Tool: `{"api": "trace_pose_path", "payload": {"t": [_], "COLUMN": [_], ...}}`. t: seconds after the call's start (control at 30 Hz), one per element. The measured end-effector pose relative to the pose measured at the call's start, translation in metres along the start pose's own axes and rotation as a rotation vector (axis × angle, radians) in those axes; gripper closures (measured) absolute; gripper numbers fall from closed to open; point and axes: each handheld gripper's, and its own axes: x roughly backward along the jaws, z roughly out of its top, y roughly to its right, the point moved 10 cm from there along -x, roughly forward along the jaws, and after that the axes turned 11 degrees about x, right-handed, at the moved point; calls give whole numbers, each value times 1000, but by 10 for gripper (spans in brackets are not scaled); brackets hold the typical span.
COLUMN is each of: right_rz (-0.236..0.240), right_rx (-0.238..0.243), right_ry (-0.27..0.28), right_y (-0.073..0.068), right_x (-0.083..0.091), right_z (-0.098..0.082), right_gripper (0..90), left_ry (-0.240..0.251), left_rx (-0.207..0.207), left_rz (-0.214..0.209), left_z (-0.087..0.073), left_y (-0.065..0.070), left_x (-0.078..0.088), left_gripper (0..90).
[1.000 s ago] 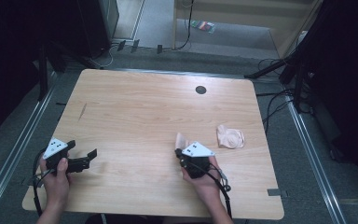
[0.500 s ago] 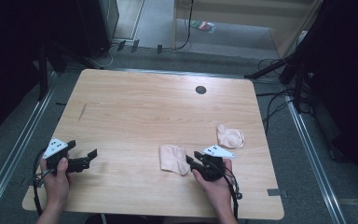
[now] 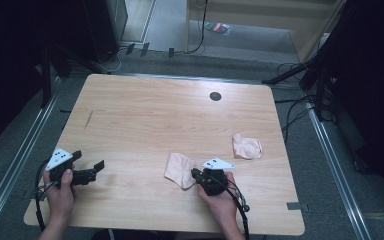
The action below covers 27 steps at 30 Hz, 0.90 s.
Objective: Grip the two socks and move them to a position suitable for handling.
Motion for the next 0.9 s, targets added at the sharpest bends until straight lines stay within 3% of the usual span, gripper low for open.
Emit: {"api": "trace_pose_path", "payload": {"t": [0.1,0.13,0.23,0.33,0.43,0.5,0.57,0.63,0.7,0.9], "right_rz": [40,49,56,60,58,51,32,25,19,26], "right_rx": [10,16,23,32,37,34,36,38,38,59], "right_ry": [24,29,44,47,31,21,8,-5,-12,-29], "right_y": [-9,-12,-15,-16,-13,-10,-5,0,3,0], "right_x": [2,3,4,3,2,2,1,0,-1,-8], "right_z": [14,19,29,35,34,31,26,21,18,13], "right_gripper": [879,878,878,878,877,877,877,877,878,877], "left_ry": [-11,-20,-64,-126,-188,-221,-237,-250,-255,-274], "left_rx": [-16,-6,-47,-74,-104,-114,-102,-109,-101,-44], "left_rz": [3,-35,-107,-213,-275,-257,-245,-259,-250,-223], "left_z": [-2,-3,-11,-22,-31,-35,-37,-37,-35,-25], "left_y": [4,16,46,87,124,140,152,163,169,178], "left_x": [0,-2,-8,-18,-32,-45,-56,-64,-71,-89], "left_gripper": [8,8,8,9,9,31,167,209,298,384]}}
